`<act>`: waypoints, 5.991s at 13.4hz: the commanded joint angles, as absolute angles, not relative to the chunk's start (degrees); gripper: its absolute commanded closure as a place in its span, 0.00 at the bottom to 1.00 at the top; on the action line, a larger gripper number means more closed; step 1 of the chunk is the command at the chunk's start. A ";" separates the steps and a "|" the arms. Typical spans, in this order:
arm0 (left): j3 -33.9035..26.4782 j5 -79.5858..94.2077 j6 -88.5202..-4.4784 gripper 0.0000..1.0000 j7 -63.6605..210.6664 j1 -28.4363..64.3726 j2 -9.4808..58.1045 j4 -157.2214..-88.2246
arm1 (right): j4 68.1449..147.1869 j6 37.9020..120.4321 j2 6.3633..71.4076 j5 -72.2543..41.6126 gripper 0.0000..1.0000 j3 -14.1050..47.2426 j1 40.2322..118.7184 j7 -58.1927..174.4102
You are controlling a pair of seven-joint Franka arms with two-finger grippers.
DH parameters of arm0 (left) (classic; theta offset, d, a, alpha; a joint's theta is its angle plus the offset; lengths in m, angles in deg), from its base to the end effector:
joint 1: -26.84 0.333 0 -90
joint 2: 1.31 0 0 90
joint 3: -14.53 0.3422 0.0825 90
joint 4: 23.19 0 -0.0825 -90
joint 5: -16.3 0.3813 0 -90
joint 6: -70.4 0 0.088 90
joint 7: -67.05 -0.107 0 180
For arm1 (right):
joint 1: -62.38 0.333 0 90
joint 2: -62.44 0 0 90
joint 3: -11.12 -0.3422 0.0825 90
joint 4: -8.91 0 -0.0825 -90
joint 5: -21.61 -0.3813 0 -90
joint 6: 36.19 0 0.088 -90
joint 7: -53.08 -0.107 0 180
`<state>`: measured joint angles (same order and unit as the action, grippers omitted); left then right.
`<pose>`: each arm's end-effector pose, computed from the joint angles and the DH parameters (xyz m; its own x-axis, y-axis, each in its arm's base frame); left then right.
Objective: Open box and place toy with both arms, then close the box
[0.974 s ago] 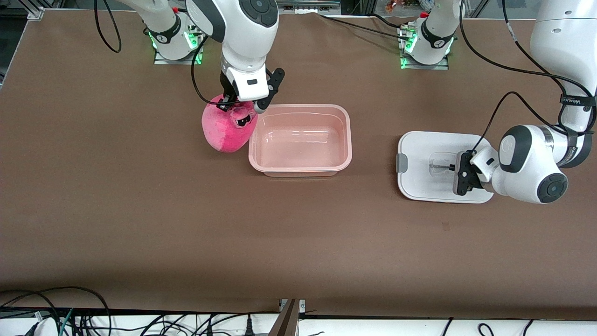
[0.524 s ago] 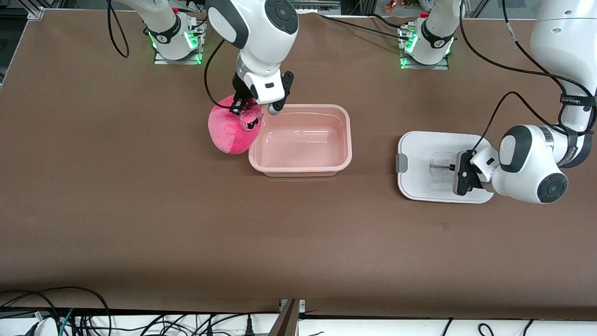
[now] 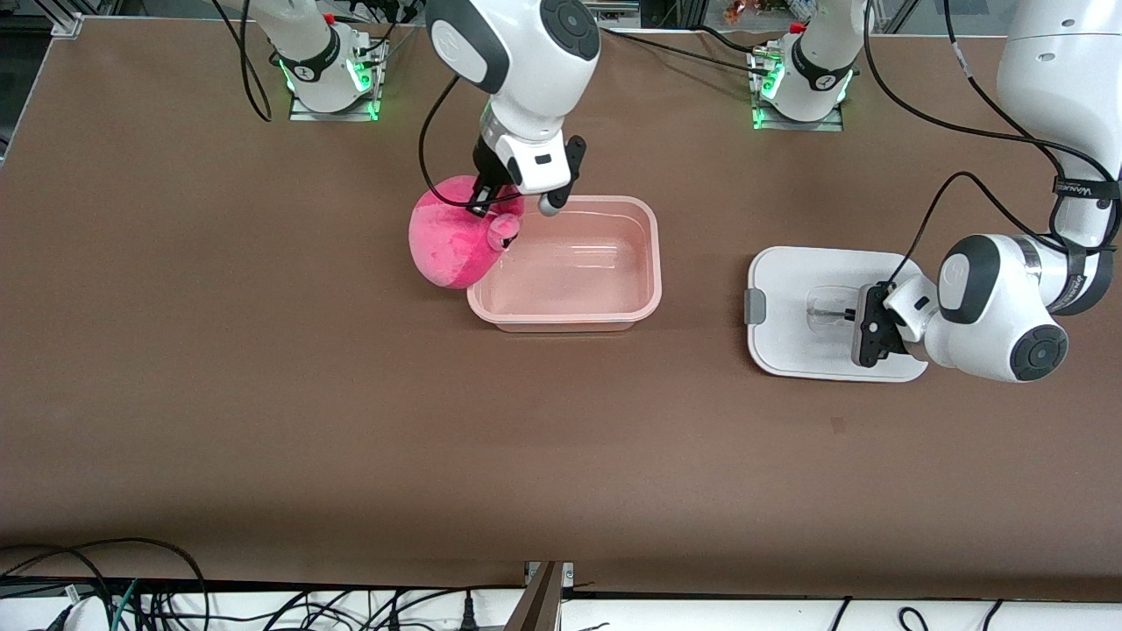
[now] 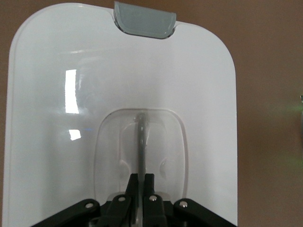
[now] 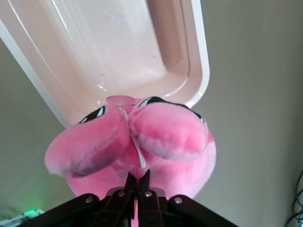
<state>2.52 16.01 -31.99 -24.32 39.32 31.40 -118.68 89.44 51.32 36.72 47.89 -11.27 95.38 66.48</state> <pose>0.6380 0.0193 0.2775 0.0218 -0.9917 0.1265 -0.9065 0.0337 0.4209 0.4521 0.4864 0.4691 0.3403 0.8753 -0.3435 0.9371 -0.2857 0.2003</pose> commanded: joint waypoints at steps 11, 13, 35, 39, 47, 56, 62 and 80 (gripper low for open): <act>2.57 14.72 -31.21 1.00 -26.03 39.24 28.67 -119.25 | 69.90 38.61 35.98 46.14 0.00 -10.50 96.24 56.07; 2.48 14.90 -30.59 1.00 -25.85 38.27 25.78 -119.25 | 69.90 38.69 37.03 42.55 0.00 -10.41 89.58 55.98; -10.44 13.49 -37.79 1.00 24.07 3.29 30.59 -104.93 | 95.11 57.94 53.54 21.96 0.00 2.14 56.22 39.28; -10.00 13.84 -38.58 1.00 23.02 4.69 31.30 -105.01 | 96.89 51.19 57.51 21.79 0.00 7.40 58.58 40.06; -10.00 13.84 -42.89 1.00 23.37 4.52 33.23 -105.10 | 95.14 50.12 56.03 21.00 0.00 15.60 63.26 48.51; -10.00 14.02 -42.89 1.00 23.81 3.82 33.58 -106.07 | 94.78 51.00 54.44 21.00 0.00 15.51 63.26 47.98; -10.00 14.10 -42.89 1.00 23.72 3.90 33.93 -105.98 | 94.78 51.00 54.44 19.42 0.00 15.51 63.17 47.72; -10.09 15.16 -42.19 0.00 24.33 4.69 33.68 -105.98 | 94.78 51.09 54.44 18.54 0.00 15.43 63.26 47.28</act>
